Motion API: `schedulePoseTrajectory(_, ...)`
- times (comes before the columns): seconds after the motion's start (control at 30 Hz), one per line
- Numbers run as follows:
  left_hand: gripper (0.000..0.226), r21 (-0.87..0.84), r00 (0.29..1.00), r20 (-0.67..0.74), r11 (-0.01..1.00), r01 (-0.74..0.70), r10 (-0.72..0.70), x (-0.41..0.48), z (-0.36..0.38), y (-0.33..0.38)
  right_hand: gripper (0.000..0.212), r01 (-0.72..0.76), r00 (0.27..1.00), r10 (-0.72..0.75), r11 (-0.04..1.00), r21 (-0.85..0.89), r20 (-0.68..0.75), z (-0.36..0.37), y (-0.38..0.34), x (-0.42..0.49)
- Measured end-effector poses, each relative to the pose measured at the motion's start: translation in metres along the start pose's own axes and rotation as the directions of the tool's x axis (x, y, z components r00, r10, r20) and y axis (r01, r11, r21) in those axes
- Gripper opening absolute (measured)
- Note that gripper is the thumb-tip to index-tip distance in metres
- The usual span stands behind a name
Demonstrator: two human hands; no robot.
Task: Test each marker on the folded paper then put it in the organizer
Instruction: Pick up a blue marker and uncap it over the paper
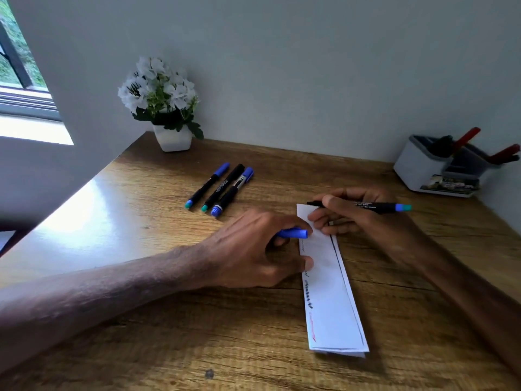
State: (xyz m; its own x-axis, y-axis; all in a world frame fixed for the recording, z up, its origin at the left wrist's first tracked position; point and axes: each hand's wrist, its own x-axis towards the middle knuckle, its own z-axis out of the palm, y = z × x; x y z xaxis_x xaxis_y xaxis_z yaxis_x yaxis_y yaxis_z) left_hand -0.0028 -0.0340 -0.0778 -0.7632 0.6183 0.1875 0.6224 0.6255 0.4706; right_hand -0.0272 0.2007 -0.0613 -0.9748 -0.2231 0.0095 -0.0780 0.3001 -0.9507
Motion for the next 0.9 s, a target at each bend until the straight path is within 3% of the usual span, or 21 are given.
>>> schedulePoseTrajectory(0.23,0.087,0.084,0.996,0.07,0.995,0.051,-0.057,0.0,-0.006,0.006,0.018,0.087,0.995,-0.089,0.995,-0.044,-0.047,0.003,-0.008,-0.011)
schedulePoseTrajectory(0.37,0.085,0.074,0.999,0.002,0.996,0.047,-0.047,0.003,-0.006,0.001,0.015,0.153,0.988,-0.153,0.988,0.028,-0.018,0.007,-0.018,-0.035)
schedulePoseTrajectory(0.57,0.067,0.044,0.998,-0.054,0.999,0.017,-0.015,0.008,-0.003,-0.008,0.012,0.108,0.965,-0.136,0.985,0.134,0.225,0.018,-0.014,-0.071)
schedulePoseTrajectory(0.7,0.056,0.038,0.998,-0.06,0.999,0.003,-0.001,0.009,0.001,-0.01,0.015,0.168,0.962,-0.181,0.982,0.082,0.206,0.021,-0.008,-0.075)
schedulePoseTrajectory(0.9,0.073,0.046,1.0,0.023,0.999,-0.003,0.002,0.006,-0.005,-0.008,0.006,0.22,0.953,-0.235,0.971,0.098,0.189,0.03,-0.001,-0.071)
